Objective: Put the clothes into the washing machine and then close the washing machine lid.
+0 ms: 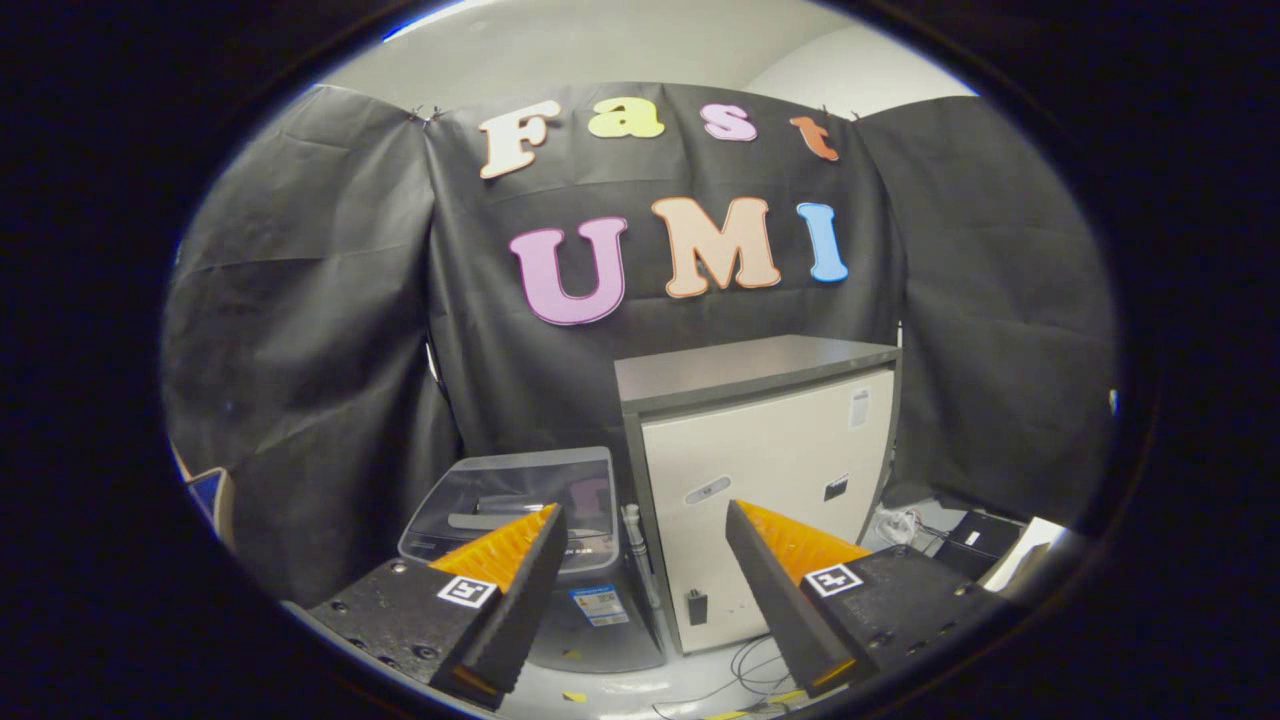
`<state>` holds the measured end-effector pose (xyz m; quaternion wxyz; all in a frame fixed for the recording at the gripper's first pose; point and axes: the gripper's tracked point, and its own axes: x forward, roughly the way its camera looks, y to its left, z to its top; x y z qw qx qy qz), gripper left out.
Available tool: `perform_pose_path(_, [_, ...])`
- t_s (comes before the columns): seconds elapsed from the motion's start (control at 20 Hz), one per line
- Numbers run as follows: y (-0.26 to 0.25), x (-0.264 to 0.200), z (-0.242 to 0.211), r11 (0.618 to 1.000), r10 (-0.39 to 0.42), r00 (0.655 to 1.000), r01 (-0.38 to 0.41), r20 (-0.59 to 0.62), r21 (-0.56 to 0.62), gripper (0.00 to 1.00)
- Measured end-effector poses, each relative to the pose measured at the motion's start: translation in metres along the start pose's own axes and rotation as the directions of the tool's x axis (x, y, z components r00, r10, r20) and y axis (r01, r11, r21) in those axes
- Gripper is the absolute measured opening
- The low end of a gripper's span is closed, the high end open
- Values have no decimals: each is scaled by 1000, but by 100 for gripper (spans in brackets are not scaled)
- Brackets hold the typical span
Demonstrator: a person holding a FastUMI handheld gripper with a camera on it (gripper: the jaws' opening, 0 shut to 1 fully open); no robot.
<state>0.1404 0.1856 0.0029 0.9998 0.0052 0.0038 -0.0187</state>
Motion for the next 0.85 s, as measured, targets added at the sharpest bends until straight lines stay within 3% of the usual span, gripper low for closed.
perform_pose_path(0.85, [-20,-12,6,1000,4,1000,-4,-7,1,96])
